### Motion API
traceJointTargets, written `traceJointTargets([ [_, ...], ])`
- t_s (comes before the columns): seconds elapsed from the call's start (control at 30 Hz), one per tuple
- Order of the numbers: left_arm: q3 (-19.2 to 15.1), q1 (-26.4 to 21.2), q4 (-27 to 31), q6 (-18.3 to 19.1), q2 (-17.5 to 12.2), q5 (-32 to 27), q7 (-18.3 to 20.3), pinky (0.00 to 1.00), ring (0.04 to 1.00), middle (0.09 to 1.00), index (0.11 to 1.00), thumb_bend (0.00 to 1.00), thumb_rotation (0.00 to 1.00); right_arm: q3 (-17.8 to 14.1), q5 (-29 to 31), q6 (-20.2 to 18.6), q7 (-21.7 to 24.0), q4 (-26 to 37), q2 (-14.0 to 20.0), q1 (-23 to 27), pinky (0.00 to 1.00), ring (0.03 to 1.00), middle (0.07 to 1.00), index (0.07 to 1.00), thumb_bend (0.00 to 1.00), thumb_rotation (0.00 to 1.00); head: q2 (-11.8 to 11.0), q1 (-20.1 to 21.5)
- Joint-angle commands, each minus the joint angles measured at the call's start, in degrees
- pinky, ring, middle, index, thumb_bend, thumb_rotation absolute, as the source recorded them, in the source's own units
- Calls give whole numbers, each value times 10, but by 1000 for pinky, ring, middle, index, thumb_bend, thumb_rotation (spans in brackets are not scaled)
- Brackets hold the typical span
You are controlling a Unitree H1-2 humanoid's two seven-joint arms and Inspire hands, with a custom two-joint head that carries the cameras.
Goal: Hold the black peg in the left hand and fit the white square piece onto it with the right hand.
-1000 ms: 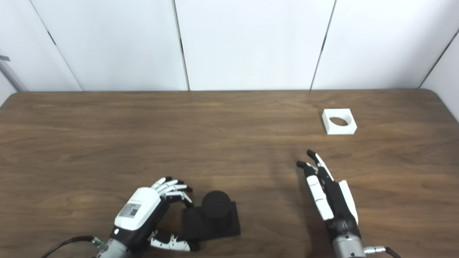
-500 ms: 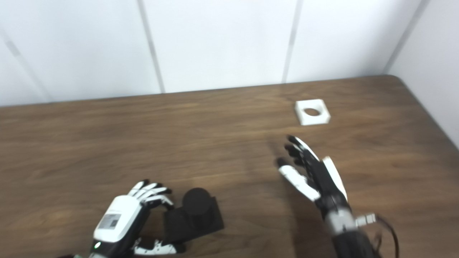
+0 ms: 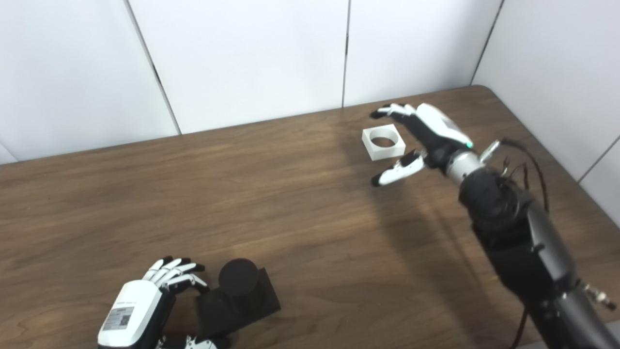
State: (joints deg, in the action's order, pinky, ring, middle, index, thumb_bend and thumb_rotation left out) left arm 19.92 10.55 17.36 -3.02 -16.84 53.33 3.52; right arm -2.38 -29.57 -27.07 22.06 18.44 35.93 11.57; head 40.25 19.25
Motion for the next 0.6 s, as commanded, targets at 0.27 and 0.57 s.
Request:
traceJointTargets([
  [0.27,1,4,-25,12,-18,31,14,928,869,795,490,512,56,43,-52,43,-30,-126,44,99,1000,1000,993,875,905,119,-9,-10],
  [0.57,4,5,-29,11,-18,32,10,930,870,799,490,512,57,95,-93,79,-42,-219,53,158,1000,1000,978,868,908,167,-12,-13],
])
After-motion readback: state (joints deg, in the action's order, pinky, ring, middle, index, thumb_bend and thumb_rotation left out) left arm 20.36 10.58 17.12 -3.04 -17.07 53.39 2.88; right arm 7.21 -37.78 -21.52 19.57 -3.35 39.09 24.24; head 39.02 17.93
